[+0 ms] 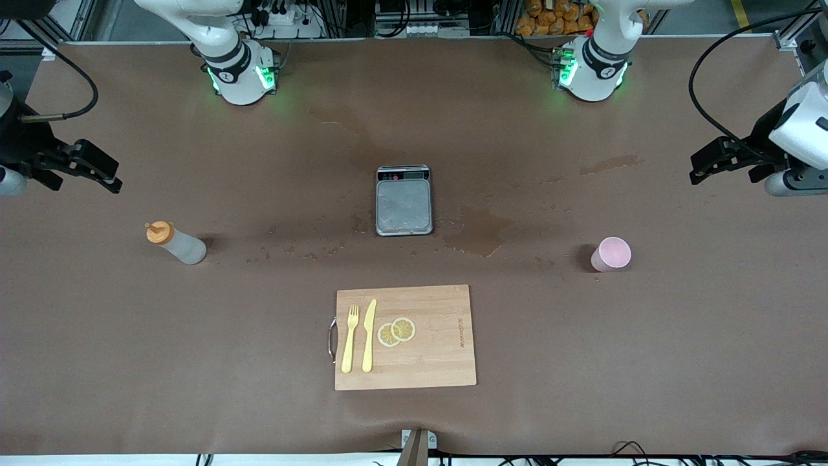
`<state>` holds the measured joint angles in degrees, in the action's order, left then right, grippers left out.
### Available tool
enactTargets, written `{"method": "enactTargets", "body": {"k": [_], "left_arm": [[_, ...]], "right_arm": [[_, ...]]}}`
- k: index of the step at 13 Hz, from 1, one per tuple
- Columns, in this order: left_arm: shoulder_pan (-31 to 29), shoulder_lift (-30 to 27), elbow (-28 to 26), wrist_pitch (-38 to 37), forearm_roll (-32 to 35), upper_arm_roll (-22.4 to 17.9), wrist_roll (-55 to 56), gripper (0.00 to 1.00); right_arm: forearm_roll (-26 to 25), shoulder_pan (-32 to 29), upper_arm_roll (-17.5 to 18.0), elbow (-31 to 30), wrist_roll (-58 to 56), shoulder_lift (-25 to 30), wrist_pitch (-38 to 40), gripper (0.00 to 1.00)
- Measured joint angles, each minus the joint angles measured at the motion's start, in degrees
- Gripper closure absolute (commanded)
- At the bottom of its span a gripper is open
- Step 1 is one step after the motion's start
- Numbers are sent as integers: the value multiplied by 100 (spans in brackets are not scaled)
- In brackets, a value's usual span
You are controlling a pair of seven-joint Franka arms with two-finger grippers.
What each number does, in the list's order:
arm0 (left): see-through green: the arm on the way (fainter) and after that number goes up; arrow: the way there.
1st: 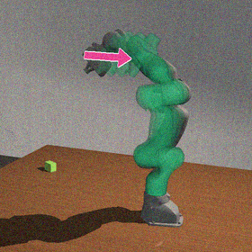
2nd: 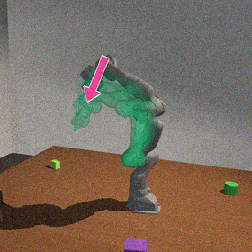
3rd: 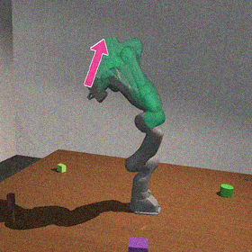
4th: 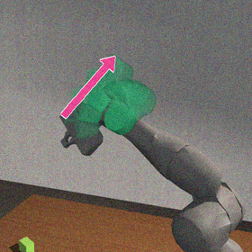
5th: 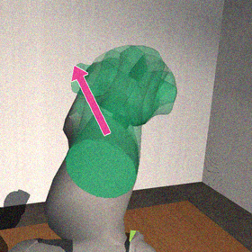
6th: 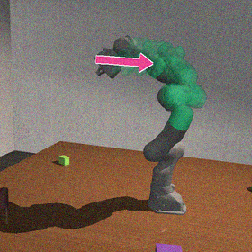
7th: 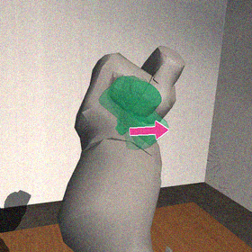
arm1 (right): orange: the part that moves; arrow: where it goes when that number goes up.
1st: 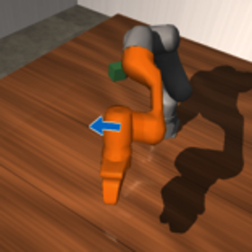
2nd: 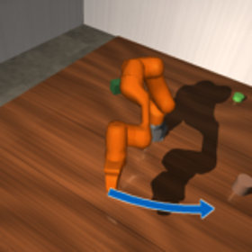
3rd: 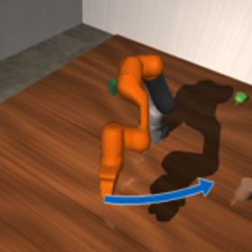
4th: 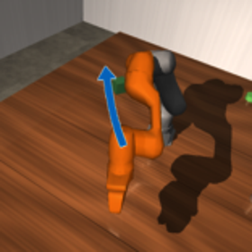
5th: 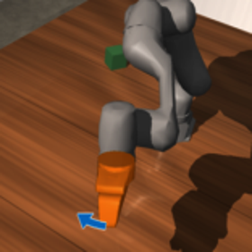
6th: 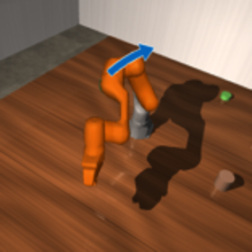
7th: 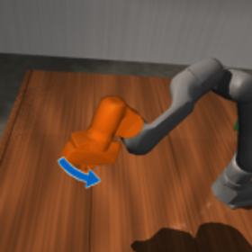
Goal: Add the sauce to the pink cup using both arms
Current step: 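Reach the left gripper to the pink cup while the right gripper reaches the bottle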
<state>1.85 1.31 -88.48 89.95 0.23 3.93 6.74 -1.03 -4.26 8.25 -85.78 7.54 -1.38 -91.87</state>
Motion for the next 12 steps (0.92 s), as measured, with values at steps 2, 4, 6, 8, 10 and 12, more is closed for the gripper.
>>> {"method": "enactTargets", "body": {"k": [2,4,6,8,10,12], "left_arm": [[0,0,0,-6,0,0,0,0],[1,4,-2,-9,18,0,0,0],[1,77,-10,-18,108,1,-4,0],[-5,314,-118,-33,119,1,-5,0],[-16,607,-440,311,123,0,-5,0],[-24,749,-1029,1009,129,-1,-5,0]], "right_arm": [[0,0,0,0,0,0,0,0],[-1,-1,-1,0,0,0,0,0],[-5,-2,-1,0,0,0,0,0],[-109,-5,-3,4,0,0,-2,0],[-137,-118,-14,1,-2,-7,-7,0],[-26,-405,-32,-18,-21,-103,-9,0]]}}
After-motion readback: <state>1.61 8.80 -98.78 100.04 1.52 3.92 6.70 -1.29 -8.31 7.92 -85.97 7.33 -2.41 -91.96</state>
